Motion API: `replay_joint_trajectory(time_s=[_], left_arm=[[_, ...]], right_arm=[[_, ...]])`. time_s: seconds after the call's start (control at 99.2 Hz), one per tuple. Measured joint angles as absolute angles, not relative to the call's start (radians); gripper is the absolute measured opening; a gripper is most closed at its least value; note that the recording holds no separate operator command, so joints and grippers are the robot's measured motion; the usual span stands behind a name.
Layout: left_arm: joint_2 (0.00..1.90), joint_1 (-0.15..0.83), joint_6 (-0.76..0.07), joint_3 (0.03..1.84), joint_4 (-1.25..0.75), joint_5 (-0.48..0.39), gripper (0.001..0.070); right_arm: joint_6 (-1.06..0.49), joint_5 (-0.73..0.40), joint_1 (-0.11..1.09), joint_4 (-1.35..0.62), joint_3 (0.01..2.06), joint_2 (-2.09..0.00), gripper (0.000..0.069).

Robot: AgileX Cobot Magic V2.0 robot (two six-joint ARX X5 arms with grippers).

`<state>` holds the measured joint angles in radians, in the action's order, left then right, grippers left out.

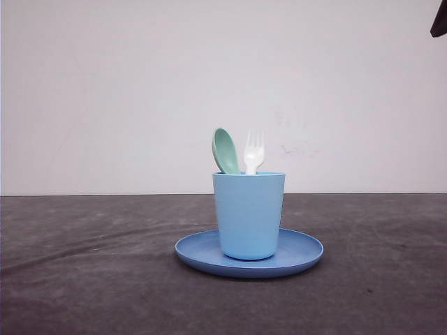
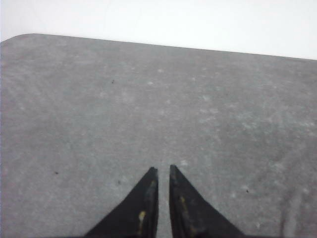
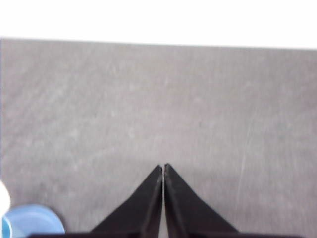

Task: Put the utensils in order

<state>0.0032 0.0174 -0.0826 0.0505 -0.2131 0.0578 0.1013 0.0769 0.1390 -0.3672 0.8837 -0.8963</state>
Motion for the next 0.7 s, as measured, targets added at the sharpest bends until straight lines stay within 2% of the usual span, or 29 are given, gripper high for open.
replay_joint_trajectory(time_s=[0.696], left_arm=[[0.004, 0.018, -0.091, 0.032, -0.184, 0.025, 0.0014]], right_arm=[[0.101, 0.077, 0.139, -0.219, 0.884, -0.896, 0.0004]])
